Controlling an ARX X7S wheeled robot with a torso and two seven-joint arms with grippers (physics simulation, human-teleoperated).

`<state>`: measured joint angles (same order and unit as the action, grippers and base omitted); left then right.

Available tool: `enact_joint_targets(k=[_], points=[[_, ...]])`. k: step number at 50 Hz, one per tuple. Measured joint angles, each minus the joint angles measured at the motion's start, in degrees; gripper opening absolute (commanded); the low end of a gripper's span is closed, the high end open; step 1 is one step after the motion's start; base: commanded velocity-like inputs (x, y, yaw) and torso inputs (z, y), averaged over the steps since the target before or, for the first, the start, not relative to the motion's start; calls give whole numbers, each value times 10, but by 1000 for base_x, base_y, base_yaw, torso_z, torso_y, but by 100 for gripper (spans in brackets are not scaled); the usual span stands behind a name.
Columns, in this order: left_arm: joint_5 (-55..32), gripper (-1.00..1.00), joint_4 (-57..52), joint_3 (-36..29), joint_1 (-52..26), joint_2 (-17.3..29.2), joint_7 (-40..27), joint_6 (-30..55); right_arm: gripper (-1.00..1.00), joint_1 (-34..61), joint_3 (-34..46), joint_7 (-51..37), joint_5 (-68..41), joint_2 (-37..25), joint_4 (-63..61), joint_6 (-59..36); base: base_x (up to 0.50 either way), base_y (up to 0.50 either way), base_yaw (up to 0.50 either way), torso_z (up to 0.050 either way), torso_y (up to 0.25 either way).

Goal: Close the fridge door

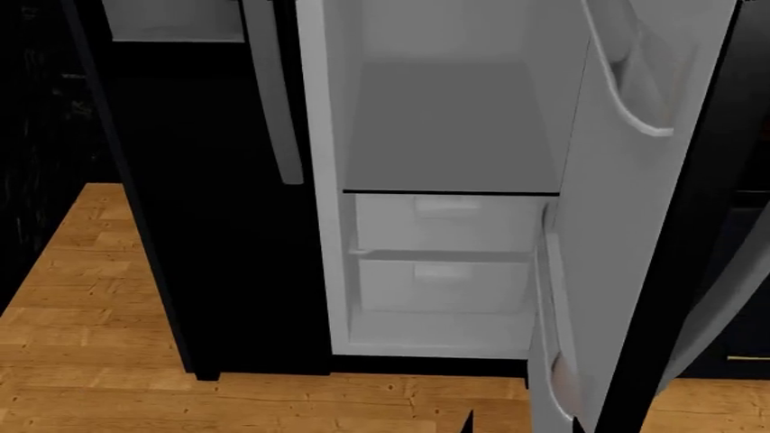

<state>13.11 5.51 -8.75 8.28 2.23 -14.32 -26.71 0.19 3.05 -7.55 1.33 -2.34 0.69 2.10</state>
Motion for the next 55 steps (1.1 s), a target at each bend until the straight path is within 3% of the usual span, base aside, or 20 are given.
enact_joint_targets(k=[7, 21, 40, 55], points=[[14, 100, 3, -19, 15, 6, -26, -33, 100, 27, 4, -19, 4, -8, -3, -29, -487, -262, 0, 0, 0], [24, 100, 6, -43, 22, 15, -55, -51, 100, -19, 0, -91, 30, -26, 8, 8, -205, -488, 0, 0, 0], [54, 100, -142, -64, 31, 16, -34, 79, 100, -62, -24, -133, 43, -60, -51, -16, -162, -500, 0, 0, 0], [56, 100, -207, -74, 51, 24, -44, 114, 100, -83, -38, -148, 37, -74, -81, -23, -93, -500, 0, 0, 0]])
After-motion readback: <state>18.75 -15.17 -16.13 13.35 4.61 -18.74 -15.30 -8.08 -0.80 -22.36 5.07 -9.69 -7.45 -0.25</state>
